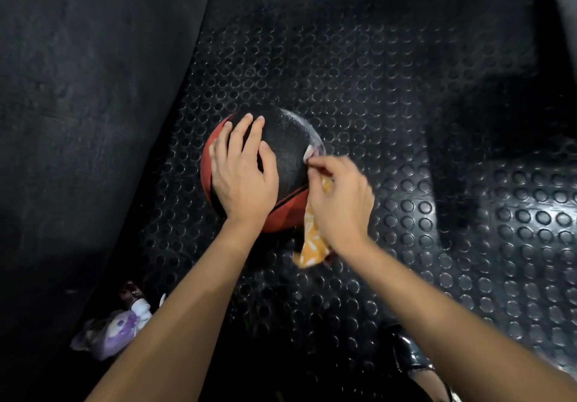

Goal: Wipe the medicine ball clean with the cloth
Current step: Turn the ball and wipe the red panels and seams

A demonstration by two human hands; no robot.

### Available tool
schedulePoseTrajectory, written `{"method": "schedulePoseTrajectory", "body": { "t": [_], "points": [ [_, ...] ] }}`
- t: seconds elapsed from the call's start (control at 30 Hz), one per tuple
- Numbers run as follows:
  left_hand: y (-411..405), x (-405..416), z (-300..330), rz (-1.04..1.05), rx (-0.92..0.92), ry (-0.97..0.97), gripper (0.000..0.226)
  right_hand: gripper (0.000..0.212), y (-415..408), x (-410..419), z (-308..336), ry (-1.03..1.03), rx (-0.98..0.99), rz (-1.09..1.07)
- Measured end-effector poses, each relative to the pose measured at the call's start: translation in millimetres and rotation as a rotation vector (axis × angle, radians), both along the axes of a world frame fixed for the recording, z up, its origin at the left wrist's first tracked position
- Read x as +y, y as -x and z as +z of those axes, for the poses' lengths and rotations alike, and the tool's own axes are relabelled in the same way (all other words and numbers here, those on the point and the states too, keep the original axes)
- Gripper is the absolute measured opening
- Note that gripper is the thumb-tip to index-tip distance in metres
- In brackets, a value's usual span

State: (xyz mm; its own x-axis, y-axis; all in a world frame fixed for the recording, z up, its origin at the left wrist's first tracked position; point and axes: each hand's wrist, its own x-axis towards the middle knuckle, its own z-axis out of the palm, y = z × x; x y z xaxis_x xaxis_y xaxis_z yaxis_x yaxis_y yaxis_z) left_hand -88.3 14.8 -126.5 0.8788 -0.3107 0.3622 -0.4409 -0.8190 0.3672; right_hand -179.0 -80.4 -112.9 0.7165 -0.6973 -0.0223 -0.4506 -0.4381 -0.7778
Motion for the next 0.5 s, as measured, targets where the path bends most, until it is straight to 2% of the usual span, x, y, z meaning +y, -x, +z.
{"method": "schedulePoseTrajectory", "body": {
  "t": [0.07,0.23,0.4,0.5],
  "points": [
    [-3.2,1.9,1.3,-0.010,0.002,0.008,0.043,0.015,10.6,8.4,0.4,-0.005,-0.014,0.039],
    [-0.6,2.6,-0.4,-0.033,-0.010,-0.003,0.043,0.016,-15.8,-23.6,-6.6,-0.148,0.115,-0.144],
    [-3.9,-0.7,0.5,-0.031,-0.035,-0.005,0.042,0.017,2.0,-4.0,1.1,-0.108,0.055,-0.028],
    [-1.6,4.1,-0.4,-0.027,-0.018,-0.006,0.043,0.014,-9.7,-15.5,-4.2,-0.164,0.085,-0.109]
  ]
}}
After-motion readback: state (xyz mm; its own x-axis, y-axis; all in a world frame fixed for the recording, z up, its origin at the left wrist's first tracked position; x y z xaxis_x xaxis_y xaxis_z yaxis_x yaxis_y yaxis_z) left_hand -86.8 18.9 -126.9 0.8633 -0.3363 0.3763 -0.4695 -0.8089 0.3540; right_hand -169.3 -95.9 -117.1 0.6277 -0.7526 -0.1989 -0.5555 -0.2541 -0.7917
